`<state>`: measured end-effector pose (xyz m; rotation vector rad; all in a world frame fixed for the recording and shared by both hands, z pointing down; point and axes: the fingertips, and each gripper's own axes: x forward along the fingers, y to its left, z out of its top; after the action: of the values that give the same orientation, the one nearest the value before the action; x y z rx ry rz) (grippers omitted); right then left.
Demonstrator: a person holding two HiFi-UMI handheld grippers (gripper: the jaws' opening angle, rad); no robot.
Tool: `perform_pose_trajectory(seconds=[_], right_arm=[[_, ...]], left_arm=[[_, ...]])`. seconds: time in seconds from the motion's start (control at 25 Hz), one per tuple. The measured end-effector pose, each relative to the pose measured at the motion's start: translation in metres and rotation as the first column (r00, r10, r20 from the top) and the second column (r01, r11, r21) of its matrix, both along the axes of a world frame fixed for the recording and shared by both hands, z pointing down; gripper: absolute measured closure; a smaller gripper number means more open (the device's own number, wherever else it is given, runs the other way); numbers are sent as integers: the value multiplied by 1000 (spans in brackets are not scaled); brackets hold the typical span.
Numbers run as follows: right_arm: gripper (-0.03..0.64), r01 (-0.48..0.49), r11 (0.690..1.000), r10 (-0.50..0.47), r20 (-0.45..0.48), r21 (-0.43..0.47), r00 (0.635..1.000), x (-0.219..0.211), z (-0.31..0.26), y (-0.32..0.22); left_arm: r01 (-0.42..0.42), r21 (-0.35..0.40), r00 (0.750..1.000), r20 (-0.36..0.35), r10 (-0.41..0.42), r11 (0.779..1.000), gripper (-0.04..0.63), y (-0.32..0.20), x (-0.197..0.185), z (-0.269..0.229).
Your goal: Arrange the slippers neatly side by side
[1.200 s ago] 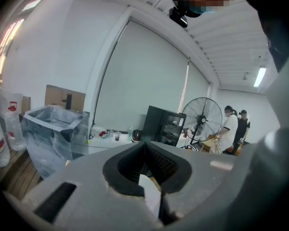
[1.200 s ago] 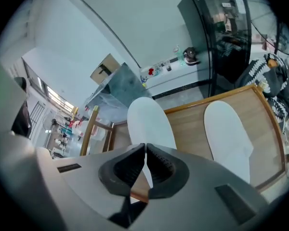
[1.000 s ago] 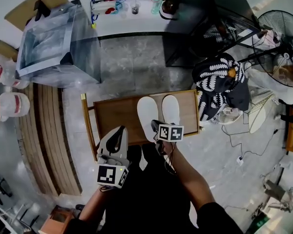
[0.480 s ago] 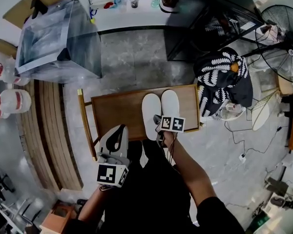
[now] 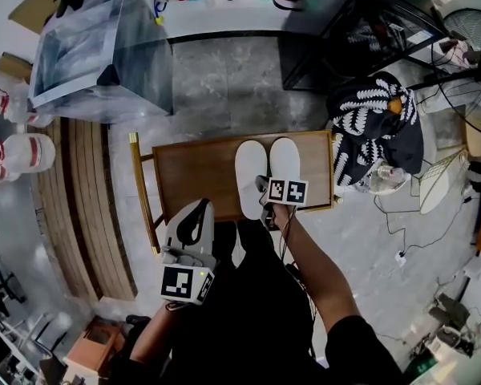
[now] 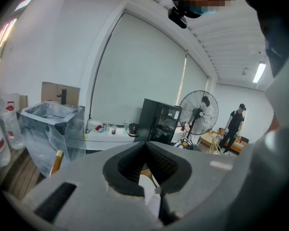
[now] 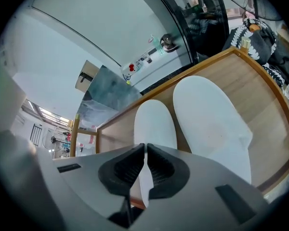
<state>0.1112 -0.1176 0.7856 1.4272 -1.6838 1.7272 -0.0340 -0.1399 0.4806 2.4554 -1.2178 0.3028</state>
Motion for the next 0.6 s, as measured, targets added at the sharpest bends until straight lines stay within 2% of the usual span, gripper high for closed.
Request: perform_pose_trajectory(seconds=[0.16, 0.28, 0.6], right_arm=[[590, 19, 1000, -19, -6, 3, 1000, -3, -1, -1], [548, 32, 999, -32, -10, 9, 999, -6, -5, -1], [506, 14, 999, -14, -15, 50, 1000, 3, -33, 0]], left_arm=[[6, 1, 1000, -3, -6, 1000, 577, 0, -2, 0], [8, 2, 1000, -8, -8, 1000, 577, 1, -3, -2], [4, 19, 1000, -22, -3, 1000, 577, 2, -3, -10]])
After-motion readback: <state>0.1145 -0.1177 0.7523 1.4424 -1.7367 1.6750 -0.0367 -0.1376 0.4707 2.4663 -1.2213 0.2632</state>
